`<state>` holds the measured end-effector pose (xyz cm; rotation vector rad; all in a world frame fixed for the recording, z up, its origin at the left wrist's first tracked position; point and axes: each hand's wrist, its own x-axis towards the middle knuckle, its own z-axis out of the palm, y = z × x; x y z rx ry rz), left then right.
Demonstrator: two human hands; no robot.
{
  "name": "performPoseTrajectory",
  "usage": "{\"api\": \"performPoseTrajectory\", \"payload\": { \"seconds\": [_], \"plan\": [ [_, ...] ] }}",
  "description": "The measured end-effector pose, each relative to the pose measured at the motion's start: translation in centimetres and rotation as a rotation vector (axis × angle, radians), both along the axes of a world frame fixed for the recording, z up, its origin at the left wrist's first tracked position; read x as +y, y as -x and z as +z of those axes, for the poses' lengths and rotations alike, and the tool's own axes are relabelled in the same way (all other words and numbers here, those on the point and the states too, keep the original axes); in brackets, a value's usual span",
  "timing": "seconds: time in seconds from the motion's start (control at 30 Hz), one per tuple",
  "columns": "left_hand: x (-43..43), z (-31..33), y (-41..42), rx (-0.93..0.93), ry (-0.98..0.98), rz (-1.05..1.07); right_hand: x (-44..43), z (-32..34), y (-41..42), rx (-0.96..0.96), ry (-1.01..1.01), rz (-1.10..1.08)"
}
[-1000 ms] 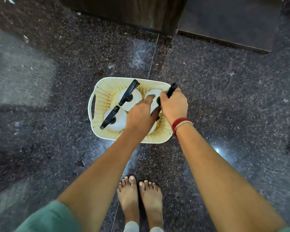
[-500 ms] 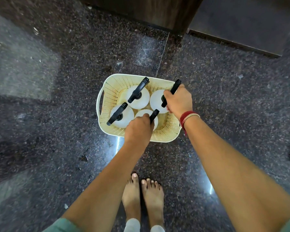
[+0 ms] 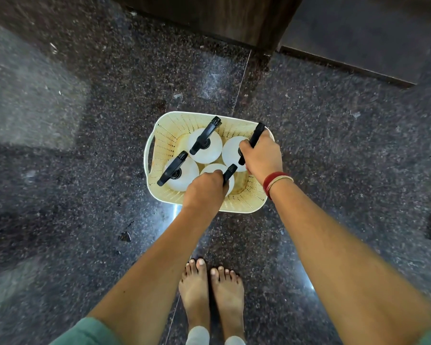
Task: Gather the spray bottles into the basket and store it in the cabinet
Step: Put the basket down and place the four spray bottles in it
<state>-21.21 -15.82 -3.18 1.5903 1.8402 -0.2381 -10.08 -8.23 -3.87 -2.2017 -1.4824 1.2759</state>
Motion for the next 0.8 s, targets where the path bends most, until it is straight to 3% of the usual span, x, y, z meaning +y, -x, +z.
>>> {"api": "performPoseTrajectory", "payload": {
  "seconds": [0.13,0.3,0.37,0.5,0.57,0.67,0.8],
  "plan": [
    [-0.5,0.4,0.2,0.047,0.001,-0.055,0.1,0.2,-0.1,-0.018,0.027,-0.006],
    [0.1,3.3,0.4,0.269,0.233,-0.208,-0.6,1.6,-1.2,-0.05,0.114,0.01],
    [1.0,4.9,0.7,0.307,0.11,-0.233,-1.7,2.3,-1.8,-0.068,0.032,-0.111],
    [4.9,6.9,2.7,0.28,-0.415,-0.031,-3.9,3.6,-1.2,-0.02,-0.01,-0.315],
    [6.8,6.3,3.5,0.279,-0.331,0.035,-5.2,3.8,0.4,-0.027,0.02,-0.28],
    [7.8,3.9,3.4,0.309,-0.138,-0.07,-7.0,3.2,2.8,0.008,0.072,-0.265],
    [7.4,2.1,3.0,0.311,-0.131,-0.175,-7.8,1.8,4.1,0.03,0.108,-0.241]
  ]
}}
